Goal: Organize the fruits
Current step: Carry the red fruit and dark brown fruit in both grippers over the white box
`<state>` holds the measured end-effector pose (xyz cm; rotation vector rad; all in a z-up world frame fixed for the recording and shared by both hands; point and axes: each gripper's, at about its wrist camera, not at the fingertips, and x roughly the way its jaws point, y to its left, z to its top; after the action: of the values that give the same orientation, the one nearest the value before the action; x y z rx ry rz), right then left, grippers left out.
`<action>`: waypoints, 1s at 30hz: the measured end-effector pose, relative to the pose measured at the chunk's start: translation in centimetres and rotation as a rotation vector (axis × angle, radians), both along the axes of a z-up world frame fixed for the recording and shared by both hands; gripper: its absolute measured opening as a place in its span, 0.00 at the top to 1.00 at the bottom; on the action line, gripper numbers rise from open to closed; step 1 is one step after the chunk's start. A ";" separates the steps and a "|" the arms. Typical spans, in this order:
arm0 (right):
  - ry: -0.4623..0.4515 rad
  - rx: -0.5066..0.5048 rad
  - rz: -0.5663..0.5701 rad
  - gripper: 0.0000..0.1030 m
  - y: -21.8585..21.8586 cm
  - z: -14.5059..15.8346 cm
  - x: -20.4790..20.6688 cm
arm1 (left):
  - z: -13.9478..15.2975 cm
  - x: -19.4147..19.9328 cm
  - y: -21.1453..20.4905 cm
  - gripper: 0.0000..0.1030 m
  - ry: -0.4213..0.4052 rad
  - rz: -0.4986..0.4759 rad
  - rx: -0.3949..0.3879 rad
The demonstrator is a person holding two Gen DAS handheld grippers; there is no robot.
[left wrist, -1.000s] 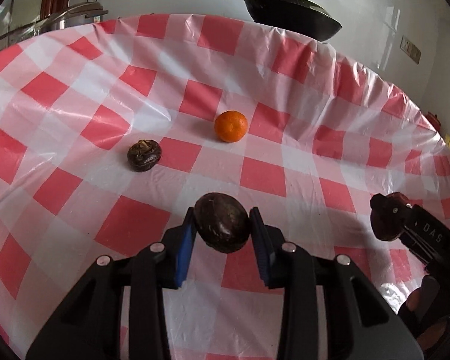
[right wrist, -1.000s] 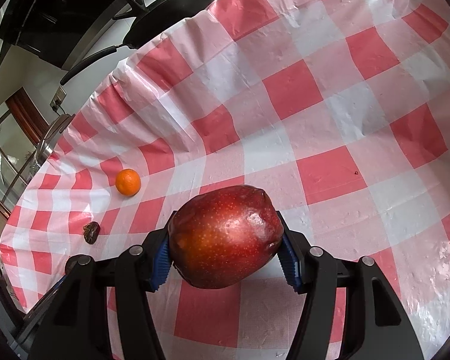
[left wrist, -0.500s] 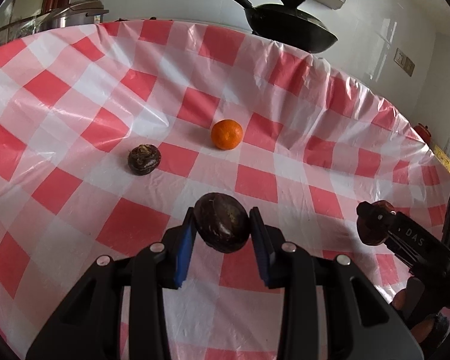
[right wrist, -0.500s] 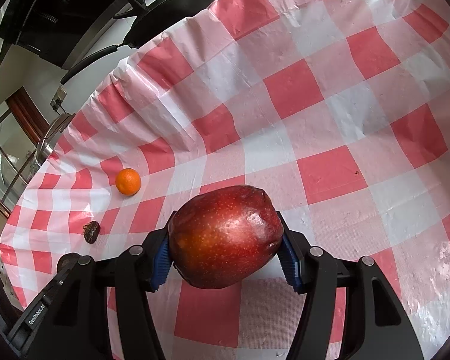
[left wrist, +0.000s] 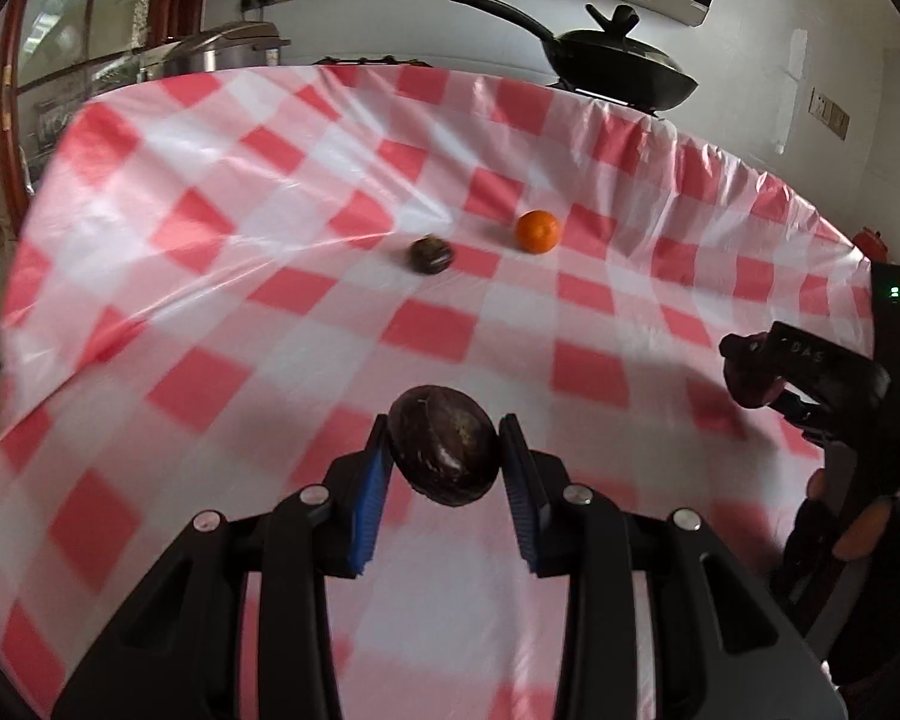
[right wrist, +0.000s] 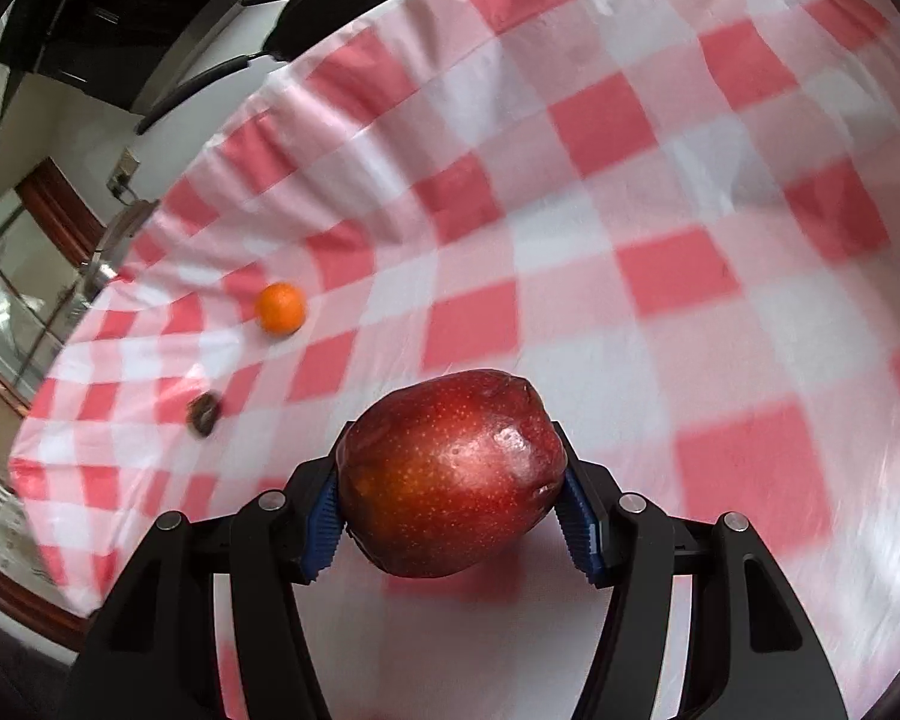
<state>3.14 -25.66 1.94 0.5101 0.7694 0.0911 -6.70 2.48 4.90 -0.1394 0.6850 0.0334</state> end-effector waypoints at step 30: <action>-0.117 -0.238 0.490 0.42 18.6 3.9 -18.9 | -1.5 -12.3 9.9 0.65 0.026 0.128 0.089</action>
<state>-15.76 -7.05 5.80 0.0813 0.7656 0.4739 -18.97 12.36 3.43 -0.0978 0.6990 0.1886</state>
